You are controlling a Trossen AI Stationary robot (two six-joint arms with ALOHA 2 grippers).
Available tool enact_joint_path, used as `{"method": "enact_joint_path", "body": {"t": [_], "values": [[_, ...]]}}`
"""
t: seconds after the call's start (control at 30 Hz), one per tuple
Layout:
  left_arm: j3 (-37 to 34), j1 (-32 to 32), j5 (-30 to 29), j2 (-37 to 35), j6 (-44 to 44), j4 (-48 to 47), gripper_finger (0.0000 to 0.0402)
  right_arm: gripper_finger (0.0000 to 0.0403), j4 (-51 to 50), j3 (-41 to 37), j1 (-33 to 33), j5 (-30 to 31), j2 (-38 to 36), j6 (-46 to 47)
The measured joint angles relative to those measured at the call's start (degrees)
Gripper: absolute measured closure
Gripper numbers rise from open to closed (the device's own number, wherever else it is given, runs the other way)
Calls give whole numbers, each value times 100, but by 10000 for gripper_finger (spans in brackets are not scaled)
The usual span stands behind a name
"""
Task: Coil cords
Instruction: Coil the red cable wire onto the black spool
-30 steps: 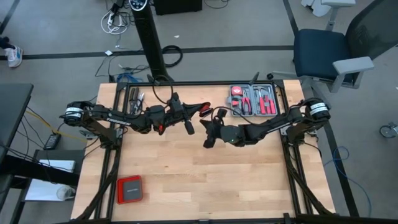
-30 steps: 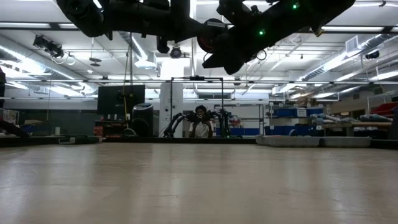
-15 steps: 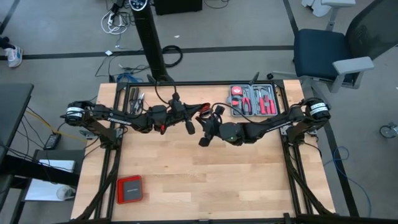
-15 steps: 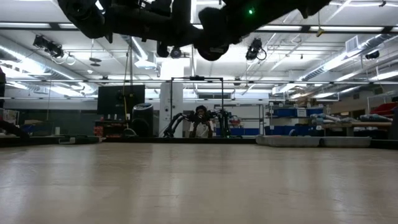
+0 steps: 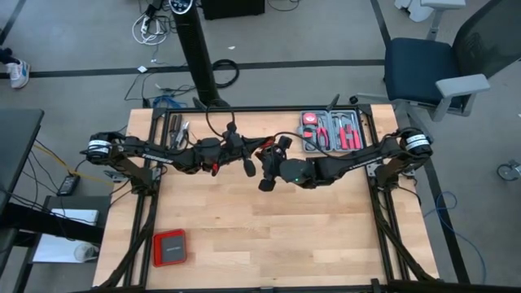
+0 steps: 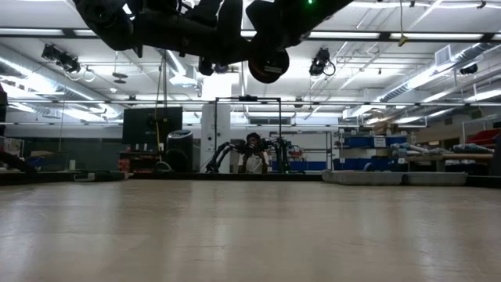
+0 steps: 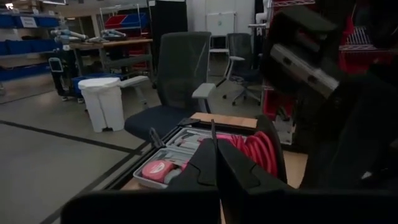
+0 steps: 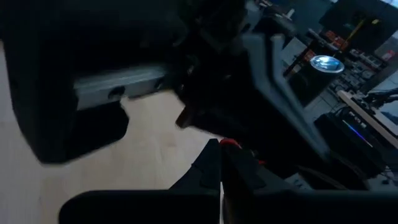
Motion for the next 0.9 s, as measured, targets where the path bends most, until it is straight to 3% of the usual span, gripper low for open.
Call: {"method": "enact_joint_path", "body": {"t": [0.27,0.9], "values": [[2,4,2,2,138,-82,402,403,22,7,7,320,-73,-184],[-1,1,105,6,309,-319,402,403,26,9,260,2049,-106,-1733]]}}
